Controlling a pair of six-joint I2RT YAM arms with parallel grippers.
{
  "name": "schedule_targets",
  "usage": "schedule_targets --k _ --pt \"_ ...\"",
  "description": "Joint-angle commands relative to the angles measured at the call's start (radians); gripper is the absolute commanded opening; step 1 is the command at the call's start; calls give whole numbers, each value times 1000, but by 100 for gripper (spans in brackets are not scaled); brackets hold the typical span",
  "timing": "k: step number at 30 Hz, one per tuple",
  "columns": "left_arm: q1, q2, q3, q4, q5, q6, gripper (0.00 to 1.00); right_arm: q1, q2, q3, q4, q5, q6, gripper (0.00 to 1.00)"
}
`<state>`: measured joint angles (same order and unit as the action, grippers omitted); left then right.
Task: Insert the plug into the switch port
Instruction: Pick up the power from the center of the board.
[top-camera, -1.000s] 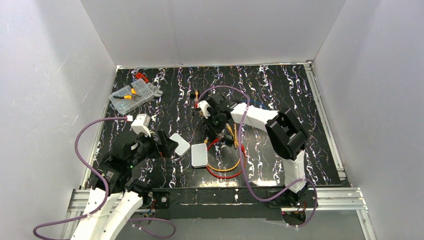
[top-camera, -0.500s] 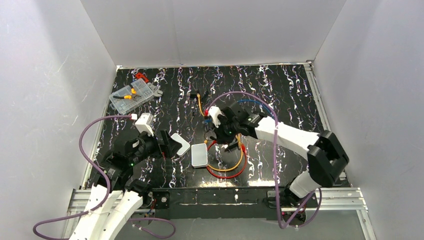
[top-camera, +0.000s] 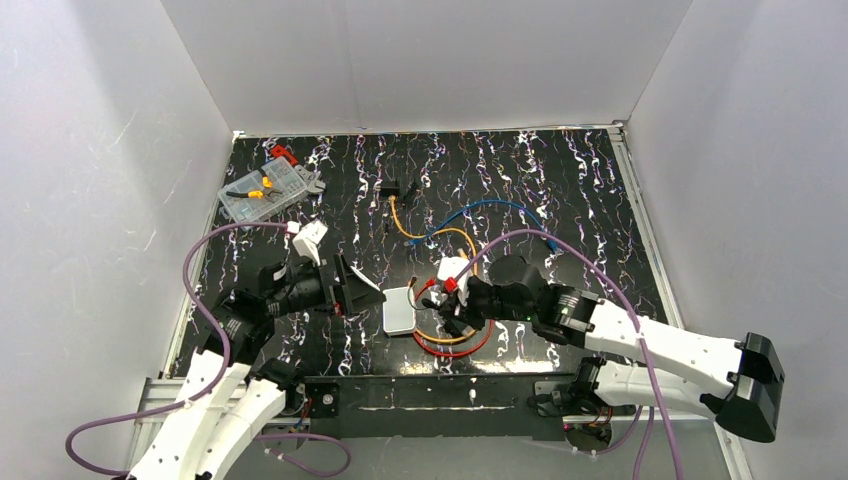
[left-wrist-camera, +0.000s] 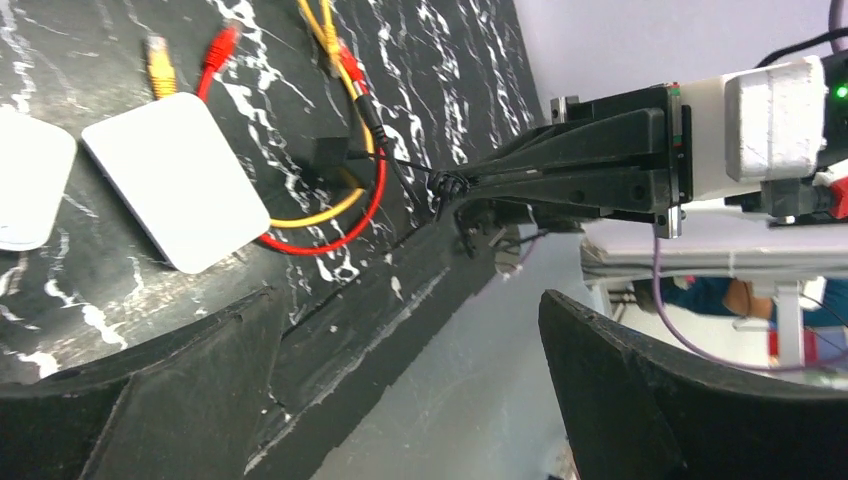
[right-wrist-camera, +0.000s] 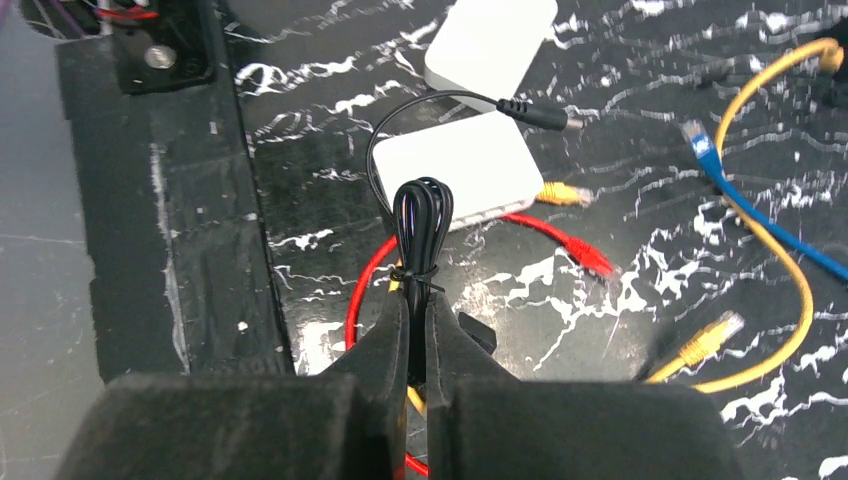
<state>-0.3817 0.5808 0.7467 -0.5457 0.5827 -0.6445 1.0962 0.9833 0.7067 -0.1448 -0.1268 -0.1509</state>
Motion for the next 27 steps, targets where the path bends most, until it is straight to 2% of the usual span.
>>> schedule_targets --k 1,11,19,27 --pt "-1 57 44 26 178 5 98 18 -84 11 39 -106 -91 1" --pt "0 103 47 54 332 -7 98 95 -180 8 7 -215 -313 1" --pt "0 113 24 152 460 -77 98 139 -146 50 -11 -225 -436 1" --pt "0 113 9 148 496 -87 93 199 -115 100 -12 -182 -499 1"
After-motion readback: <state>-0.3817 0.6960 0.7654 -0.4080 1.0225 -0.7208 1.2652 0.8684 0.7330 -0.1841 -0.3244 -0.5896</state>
